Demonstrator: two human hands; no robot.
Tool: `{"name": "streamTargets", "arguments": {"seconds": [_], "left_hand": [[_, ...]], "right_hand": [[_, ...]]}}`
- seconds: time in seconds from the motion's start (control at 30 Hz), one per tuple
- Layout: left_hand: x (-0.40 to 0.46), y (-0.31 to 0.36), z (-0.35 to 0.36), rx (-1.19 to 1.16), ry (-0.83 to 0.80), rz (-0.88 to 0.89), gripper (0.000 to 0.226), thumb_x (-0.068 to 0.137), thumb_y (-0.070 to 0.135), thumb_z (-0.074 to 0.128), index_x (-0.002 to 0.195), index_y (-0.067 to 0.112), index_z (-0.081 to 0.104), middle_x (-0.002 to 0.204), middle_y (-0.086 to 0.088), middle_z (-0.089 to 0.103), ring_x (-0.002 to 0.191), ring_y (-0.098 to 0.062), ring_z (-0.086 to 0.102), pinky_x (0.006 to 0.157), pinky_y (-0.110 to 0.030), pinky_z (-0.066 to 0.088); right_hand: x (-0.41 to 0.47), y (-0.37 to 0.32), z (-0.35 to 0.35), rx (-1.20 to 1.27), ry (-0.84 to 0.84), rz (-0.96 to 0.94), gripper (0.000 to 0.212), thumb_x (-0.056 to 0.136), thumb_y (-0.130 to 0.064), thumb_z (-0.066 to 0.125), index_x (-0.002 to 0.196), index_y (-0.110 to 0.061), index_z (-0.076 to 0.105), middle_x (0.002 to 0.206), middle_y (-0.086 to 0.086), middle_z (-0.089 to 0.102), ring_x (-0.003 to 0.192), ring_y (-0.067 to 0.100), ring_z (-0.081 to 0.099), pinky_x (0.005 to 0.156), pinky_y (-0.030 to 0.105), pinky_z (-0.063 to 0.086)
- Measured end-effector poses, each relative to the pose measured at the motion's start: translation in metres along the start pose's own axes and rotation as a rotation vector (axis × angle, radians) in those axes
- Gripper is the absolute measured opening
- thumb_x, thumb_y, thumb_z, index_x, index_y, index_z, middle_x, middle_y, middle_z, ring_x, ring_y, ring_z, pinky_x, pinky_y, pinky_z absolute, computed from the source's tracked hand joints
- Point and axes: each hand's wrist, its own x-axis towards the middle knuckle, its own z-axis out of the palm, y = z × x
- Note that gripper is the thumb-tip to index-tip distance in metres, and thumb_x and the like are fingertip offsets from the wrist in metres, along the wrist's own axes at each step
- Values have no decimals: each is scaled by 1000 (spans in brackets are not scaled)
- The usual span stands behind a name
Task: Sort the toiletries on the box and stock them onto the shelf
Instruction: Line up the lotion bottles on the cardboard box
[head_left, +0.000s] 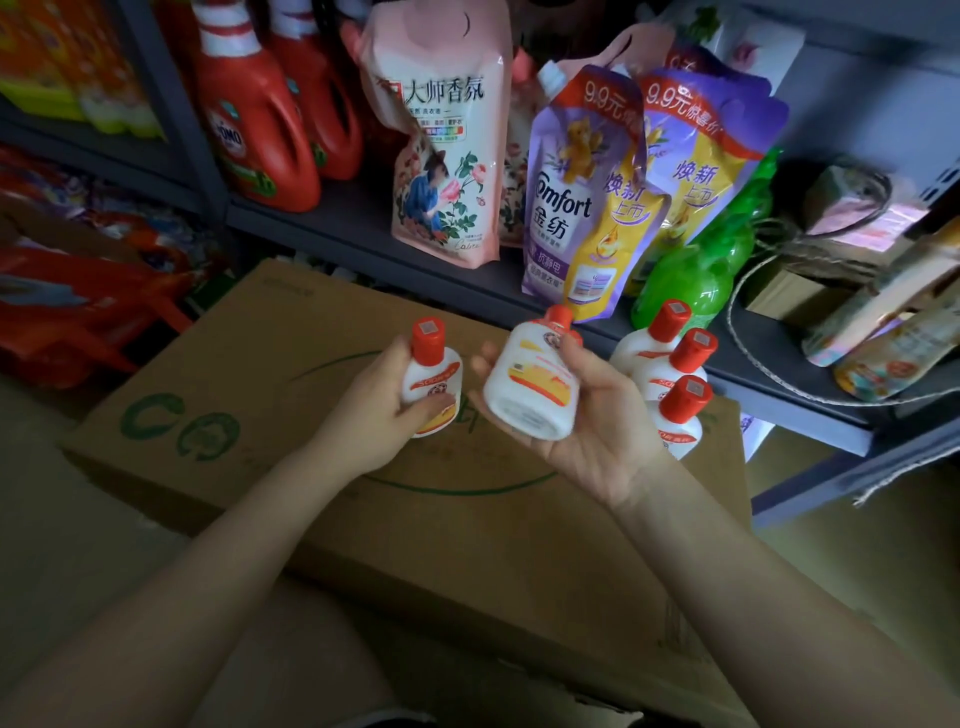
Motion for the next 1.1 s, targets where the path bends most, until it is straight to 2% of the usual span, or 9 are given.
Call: {"name": "streamTargets", "arguments": {"seconds": [0.1, 0.17, 0.3, 0.47, 0.63, 0.77, 0.9, 0.97, 1.1], "left_hand": [[0, 0, -2, 0, -16, 0, 47, 83, 20, 66, 125, 18, 45, 116, 0, 59, 103, -14, 59, 88, -33, 49], [0, 0, -3, 2, -33, -6, 47, 84, 20, 66, 126, 19, 44, 117, 0, 59, 104, -14, 58, 89, -33, 49], [1, 2, -4, -9, -51, -33, 48, 84, 21, 65, 127, 21, 43, 116, 3, 57, 103, -11, 57, 87, -28, 49], [3, 6, -4, 4, -18, -43, 42, 83, 22, 67, 120, 21, 48, 103, 10, 59, 89, -2, 57, 71, -10, 42], [-1, 13, -1, -246, -71, -109, 40, 77, 11, 72, 101, 37, 53, 97, 13, 65, 86, 4, 63, 77, -21, 50], [-7, 22, 9, -261, -201, -77, 47, 74, 10, 73, 101, 44, 55, 104, 14, 64, 97, -6, 63, 84, -28, 53], [-11, 27, 17, -200, -260, -70, 48, 73, 13, 74, 101, 45, 53, 106, 17, 62, 100, -7, 61, 85, -28, 53], [-14, 28, 23, -195, -238, -54, 48, 71, 14, 76, 100, 44, 52, 104, 17, 63, 100, -7, 62, 85, -28, 53], [-15, 28, 32, -181, -232, -45, 48, 71, 16, 76, 98, 44, 49, 99, 20, 62, 95, -1, 60, 80, -19, 49]], "right_hand": [[-4, -4, 2, -66, -63, 13, 42, 81, -34, 48, 108, -4, 60, 97, 19, 67, 83, 31, 69, 79, 54, 50], [-5, -7, 7, -80, -55, 4, 38, 83, -39, 47, 100, -6, 59, 82, 12, 66, 73, 26, 68, 77, 45, 55], [6, -7, 12, -261, 182, 60, 31, 89, -45, 52, 87, -14, 51, 72, 0, 45, 67, 13, 49, 66, 32, 45], [3, 1, 4, -396, 269, -12, 17, 86, -26, 63, 91, -12, 54, 75, 1, 48, 70, 15, 50, 66, 32, 45], [-15, 15, -24, -730, 177, -277, 17, 87, -9, 60, 98, -21, 55, 85, -4, 63, 80, 12, 63, 74, 32, 54], [-43, 14, -55, -1183, 189, -542, 35, 78, -17, 72, 100, -33, 50, 98, -8, 65, 91, 6, 65, 78, 23, 55], [-69, -4, -88, -1254, 286, -716, 44, 65, -30, 82, 99, -34, 55, 97, -2, 67, 87, 10, 66, 76, 23, 54], [-75, -9, -101, -1326, 321, -776, 42, 63, -43, 73, 100, -37, 57, 101, -3, 65, 93, 13, 63, 80, 25, 53], [-76, -9, -113, -1420, 272, -851, 38, 69, -45, 67, 103, -56, 54, 108, -13, 57, 104, 14, 56, 89, 34, 48]]}}
